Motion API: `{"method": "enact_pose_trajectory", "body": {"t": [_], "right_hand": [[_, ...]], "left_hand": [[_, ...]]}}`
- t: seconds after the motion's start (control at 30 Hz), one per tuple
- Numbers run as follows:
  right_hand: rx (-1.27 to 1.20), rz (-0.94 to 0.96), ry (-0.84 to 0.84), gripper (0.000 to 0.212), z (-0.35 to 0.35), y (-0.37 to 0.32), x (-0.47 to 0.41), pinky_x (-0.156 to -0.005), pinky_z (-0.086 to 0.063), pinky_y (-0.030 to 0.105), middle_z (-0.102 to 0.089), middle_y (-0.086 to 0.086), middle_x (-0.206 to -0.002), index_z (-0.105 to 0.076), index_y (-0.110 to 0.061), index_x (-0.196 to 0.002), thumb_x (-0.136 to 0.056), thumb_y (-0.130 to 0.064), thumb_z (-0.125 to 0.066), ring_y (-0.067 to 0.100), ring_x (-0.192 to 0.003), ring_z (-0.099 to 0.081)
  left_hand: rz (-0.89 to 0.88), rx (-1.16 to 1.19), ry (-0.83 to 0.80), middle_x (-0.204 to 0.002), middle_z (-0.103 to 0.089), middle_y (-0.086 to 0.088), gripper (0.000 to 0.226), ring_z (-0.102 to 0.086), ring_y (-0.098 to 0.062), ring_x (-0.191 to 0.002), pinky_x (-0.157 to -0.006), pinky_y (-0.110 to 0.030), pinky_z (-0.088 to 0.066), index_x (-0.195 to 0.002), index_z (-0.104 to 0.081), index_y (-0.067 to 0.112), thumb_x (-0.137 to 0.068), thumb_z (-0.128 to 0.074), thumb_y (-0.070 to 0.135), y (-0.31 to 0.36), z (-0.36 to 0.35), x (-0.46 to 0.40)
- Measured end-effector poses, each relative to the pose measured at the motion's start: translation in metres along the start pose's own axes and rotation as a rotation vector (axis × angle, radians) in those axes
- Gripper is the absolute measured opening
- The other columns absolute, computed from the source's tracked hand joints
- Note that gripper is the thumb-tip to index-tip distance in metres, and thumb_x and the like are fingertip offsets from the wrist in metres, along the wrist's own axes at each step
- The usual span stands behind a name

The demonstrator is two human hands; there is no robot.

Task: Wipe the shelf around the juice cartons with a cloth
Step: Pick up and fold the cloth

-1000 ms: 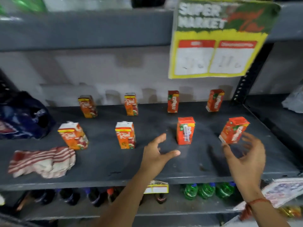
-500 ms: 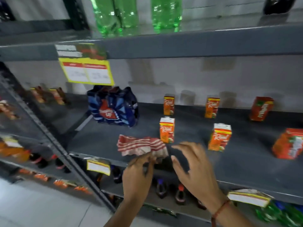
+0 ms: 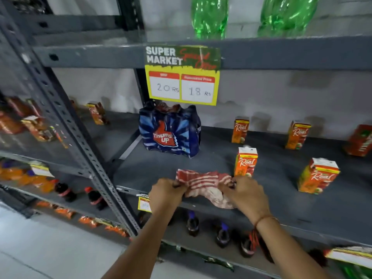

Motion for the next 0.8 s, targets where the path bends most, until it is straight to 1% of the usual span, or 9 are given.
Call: {"method": "enact_pose_trajectory", "body": {"t": [0.1,0.17,0.27,0.4,0.5,0.53,0.6,0.7,0.8], "right_hand": [[-0.074,-0.032,-0.057,0.042,-0.003,-0.004,0.009,-0.047,-0.032,0.03,-0.051,0.0,-0.059,-0.046,-0.016,-0.057,-0.082,-0.045,-0.064,0.027,-0.067,-0.059],[-0.108,-0.05,-0.084,0.034,-0.002,-0.006,0.02,-0.052,-0.036,0.033,-0.056,0.001,-0.06,-0.049,-0.016,-0.058,-0.083,-0.035,-0.062,0.029,-0.072,-0.065],[-0.092,-0.085,-0.137,0.036,0.004,-0.008,0.044,-0.069,-0.049,0.034,-0.066,0.004,-0.07,-0.053,-0.017,-0.059,-0.085,-0.041,-0.061,0.031,-0.085,-0.071],[-0.146,-0.143,-0.167,0.039,0.028,0.003,0.081,-0.075,-0.05,0.03,-0.066,0.0,-0.075,-0.056,-0.022,-0.056,-0.079,-0.052,-0.064,0.025,-0.093,-0.072],[-0.237,-0.159,-0.174,0.03,0.063,0.012,0.113,-0.079,-0.05,0.029,-0.073,-0.001,-0.09,-0.071,-0.019,-0.077,-0.077,-0.049,-0.068,0.018,-0.097,-0.069],[-0.254,-0.176,-0.161,0.029,0.078,0.017,0.123,-0.08,-0.05,0.029,-0.075,-0.001,-0.091,-0.073,-0.017,-0.083,-0.076,-0.045,-0.071,0.015,-0.096,-0.069],[-0.273,-0.215,-0.104,0.022,0.111,0.031,0.143,-0.073,-0.05,0.028,-0.075,-0.001,-0.078,-0.073,-0.018,-0.076,-0.072,-0.04,-0.077,0.011,-0.085,-0.07],[-0.318,-0.242,0.031,0.009,0.171,0.055,0.17,-0.067,-0.047,0.029,-0.073,0.003,-0.068,-0.073,-0.027,-0.074,-0.073,-0.032,-0.08,0.015,-0.079,-0.071],[-0.394,-0.243,0.204,0.011,0.238,0.085,0.195,-0.075,-0.05,0.033,-0.076,0.006,-0.07,-0.075,-0.019,-0.07,-0.073,-0.023,-0.085,0.017,-0.079,-0.07]], "left_hand": [[-0.007,-0.041,-0.033,-0.059,-0.071,-0.005,0.028,-0.066,-0.021,-0.06,-0.055,-0.033,-0.05,-0.064,-0.074,0.015,-0.073,-0.072,0.041,-0.002,0.009,0.009],[0.013,-0.074,-0.054,-0.062,-0.071,-0.006,0.026,-0.067,-0.021,-0.062,-0.056,-0.033,-0.05,-0.066,-0.075,0.015,-0.071,-0.073,0.041,-0.006,0.017,0.021],[0.081,-0.095,-0.107,-0.069,-0.073,-0.006,0.019,-0.068,-0.023,-0.071,-0.06,-0.031,-0.05,-0.069,-0.075,0.019,-0.066,-0.072,0.037,-0.012,0.027,0.049],[0.112,-0.105,-0.23,-0.093,-0.075,-0.001,0.03,-0.067,-0.017,-0.085,-0.072,-0.022,-0.049,-0.087,-0.074,0.022,-0.071,-0.065,0.046,-0.011,0.033,0.093],[-0.01,-0.028,-0.274,-0.099,-0.074,0.008,0.033,-0.067,-0.008,-0.095,-0.086,-0.022,-0.053,-0.098,-0.071,0.022,-0.083,-0.057,0.048,0.003,0.038,0.129],[-0.053,-0.005,-0.3,-0.092,-0.073,0.011,0.029,-0.067,-0.003,-0.092,-0.083,-0.018,-0.052,-0.096,-0.071,0.024,-0.085,-0.057,0.047,0.014,0.04,0.143],[-0.126,0.053,-0.354,-0.081,-0.072,0.01,0.022,-0.067,-0.001,-0.081,-0.076,-0.016,-0.05,-0.087,-0.072,0.023,-0.087,-0.059,0.041,0.042,0.043,0.167],[-0.205,0.174,-0.377,-0.084,-0.077,-0.001,0.012,-0.071,-0.018,-0.085,-0.081,-0.033,-0.056,-0.08,-0.076,0.02,-0.082,-0.07,0.03,0.099,0.046,0.198],[-0.209,0.285,-0.393,-0.076,-0.077,0.002,0.011,-0.072,-0.011,-0.078,-0.082,-0.034,-0.057,-0.075,-0.079,0.023,-0.067,-0.081,0.031,0.162,0.045,0.22]]}}
Point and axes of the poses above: each hand's wrist, its own x-axis away from the middle knuckle, its own z-axis out of the back of the hand, y = z × x, the point moved 5 cm from there along -x, towards the middle knuckle
